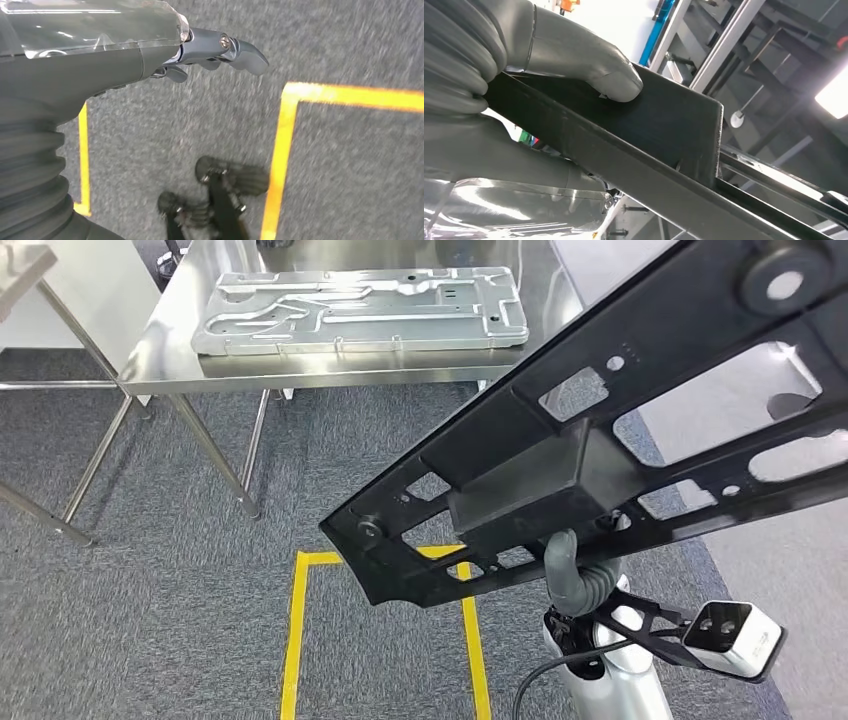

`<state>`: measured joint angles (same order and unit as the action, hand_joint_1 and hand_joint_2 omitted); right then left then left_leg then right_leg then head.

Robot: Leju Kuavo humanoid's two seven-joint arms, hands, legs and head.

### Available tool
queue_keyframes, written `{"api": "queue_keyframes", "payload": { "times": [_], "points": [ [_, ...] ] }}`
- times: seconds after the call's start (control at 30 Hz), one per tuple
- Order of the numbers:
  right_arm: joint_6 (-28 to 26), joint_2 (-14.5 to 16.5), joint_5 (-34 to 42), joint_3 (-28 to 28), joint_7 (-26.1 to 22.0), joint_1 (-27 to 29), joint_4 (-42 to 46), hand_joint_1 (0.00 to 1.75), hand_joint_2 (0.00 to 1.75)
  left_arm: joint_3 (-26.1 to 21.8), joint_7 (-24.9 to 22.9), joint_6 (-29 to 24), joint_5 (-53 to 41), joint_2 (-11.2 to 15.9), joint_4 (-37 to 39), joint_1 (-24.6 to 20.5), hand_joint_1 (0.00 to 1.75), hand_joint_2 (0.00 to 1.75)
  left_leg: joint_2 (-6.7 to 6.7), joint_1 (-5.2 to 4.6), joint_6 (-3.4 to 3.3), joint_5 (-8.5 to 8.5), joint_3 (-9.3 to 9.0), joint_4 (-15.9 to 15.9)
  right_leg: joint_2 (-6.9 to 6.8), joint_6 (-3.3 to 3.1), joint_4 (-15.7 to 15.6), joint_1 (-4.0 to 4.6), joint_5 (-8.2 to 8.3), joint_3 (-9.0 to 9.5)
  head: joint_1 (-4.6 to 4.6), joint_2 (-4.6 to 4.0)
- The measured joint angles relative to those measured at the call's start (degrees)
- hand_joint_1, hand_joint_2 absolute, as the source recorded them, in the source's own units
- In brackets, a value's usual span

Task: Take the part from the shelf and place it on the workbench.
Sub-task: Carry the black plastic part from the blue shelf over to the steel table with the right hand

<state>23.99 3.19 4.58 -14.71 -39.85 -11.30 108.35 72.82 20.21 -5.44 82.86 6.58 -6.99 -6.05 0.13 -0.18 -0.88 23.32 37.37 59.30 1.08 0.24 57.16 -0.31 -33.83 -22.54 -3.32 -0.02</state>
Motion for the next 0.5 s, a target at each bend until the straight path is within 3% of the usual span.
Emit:
{"api": "queue_keyframes", "payload": {
  "times": [0.03, 0.1, 0.13, 0.2, 0.23, 0.27, 0.3, 0.33, 0.4, 0.43, 0.5],
  "points": [
    [0.1, 0.0, 0.0, 0.0, 0.0, -0.1, 0.2, 1.75, 1.75, 0.1, 0.0, 0.0, 0.0, 0.0, 0.0, -0.2, 0.0, 1.75, -0.08, 0.25, -0.27, 0.59, -1.0, -0.9, -0.15, 0.28, 2.5, 0.01, 1.23, -1.29, 0.01, 0.0],
    [0.3, 0.0, 0.0, 0.2, 0.0, -0.1, 0.3, 1.75, 1.75, 0.2, 0.1, 0.0, 0.0, 0.0, 0.0, -0.2, 0.0, 1.75, -0.21, 0.73, -0.59, 1.43, -3.26, -2.3, -0.35, 0.8, 9.7, -0.1, 2.47, -6.16, 0.02, 0.0],
    [0.4, 0.0, 0.0, 0.3, 0.0, 0.0, 0.3, 1.75, 1.75, 0.3, 0.1, 0.0, 0.0, 0.0, 0.0, -0.2, 0.0, 1.75, -0.24, 0.82, -0.68, 2.0, -4.36, -2.8, -0.41, 1.09, 12.8, -0.22, 1.61, -8.93, 0.02, 0.0],
    [0.4, 0.0, 0.0, 0.4, 0.0, 0.1, 0.3, 1.75, 1.75, 0.5, 0.1, 0.1, 0.0, -0.1, 0.0, -0.1, 0.0, 1.75, -0.37, 1.01, -0.6, 3.43, -6.57, -3.3, -0.48, 1.68, 15.8, -0.56, -2.33, -13.66, 0.02, 0.0],
    [0.4, 0.0, 0.0, 0.5, 0.0, 0.2, 0.3, 1.75, 1.75, 0.6, 0.1, 0.1, 0.0, -0.1, 0.0, -0.1, 0.0, 1.75, -0.47, 1.16, -0.44, 4.29, -7.76, -3.4, -0.54, 1.95, 15.4, -0.72, -3.77, -15.19, 0.02, 0.0],
    [0.4, 0.0, 0.0, 0.6, 0.0, 0.2, 0.3, 1.75, 1.75, 0.7, 0.1, 0.1, 0.0, -0.2, 0.0, -0.1, 0.0, 1.75, -0.55, 1.35, -0.22, 5.22, -9.02, -3.4, -0.65, 2.19, 13.8, -0.86, -3.89, -16.13, 0.02, 0.0],
    [0.4, 0.0, 0.0, 0.6, 0.0, 0.2, 0.3, 1.75, 1.75, 0.7, 0.1, 0.1, 0.0, -0.2, 0.0, -0.1, 0.0, 1.75, -0.59, 1.53, 0.05, 6.2, -10.32, -3.4, -0.84, 2.35, 11.2, -0.98, -2.18, -16.55, 0.02, 0.0],
    [0.4, -0.1, 0.0, 0.7, 0.0, 0.3, 0.3, 1.75, 1.75, 0.7, 0.1, 0.1, 0.0, -0.2, 0.0, 0.0, 0.0, 1.75, -0.6, 1.66, 0.36, 7.18, -11.45, -3.5, -1.19, 2.4, 7.8, -1.08, 1.8, -16.69, 0.03, 0.0],
    [0.5, -0.2, 0.0, 0.9, 0.0, 0.5, 0.1, 1.75, 1.75, 0.8, 0.1, 0.1, 0.0, -0.2, 0.0, 0.1, 0.0, 1.75, -0.59, 1.64, 1.14, 9.09, -13.43, -3.5, -1.82, 1.81, 3.1, -0.9, 9.48, -16.59, 0.02, 0.0],
    [0.4, -0.2, 0.0, 1.0, 0.0, 0.6, 0.1, 1.75, 1.75, 0.9, 0.1, 0.1, 0.0, -0.2, 0.0, 0.0, 0.0, 1.75, -0.52, 1.59, 1.59, 9.72, -14.26, -3.7, -1.9, 1.26, 2.1, -0.75, 11.64, -16.48, 0.03, 0.0],
    [0.5, -0.2, 0.0, 1.1, 0.0, 0.4, 0.3, 1.75, 1.75, 0.9, 0.1, 0.1, 0.0, -0.2, 0.0, -0.3, 0.0, 1.75, -0.38, 1.61, 2.4, 9.44, -14.74, -2.9, -1.5, 0.08, 1.9, -0.55, 11.28, -15.76, 0.02, 0.0]
  ]
}}
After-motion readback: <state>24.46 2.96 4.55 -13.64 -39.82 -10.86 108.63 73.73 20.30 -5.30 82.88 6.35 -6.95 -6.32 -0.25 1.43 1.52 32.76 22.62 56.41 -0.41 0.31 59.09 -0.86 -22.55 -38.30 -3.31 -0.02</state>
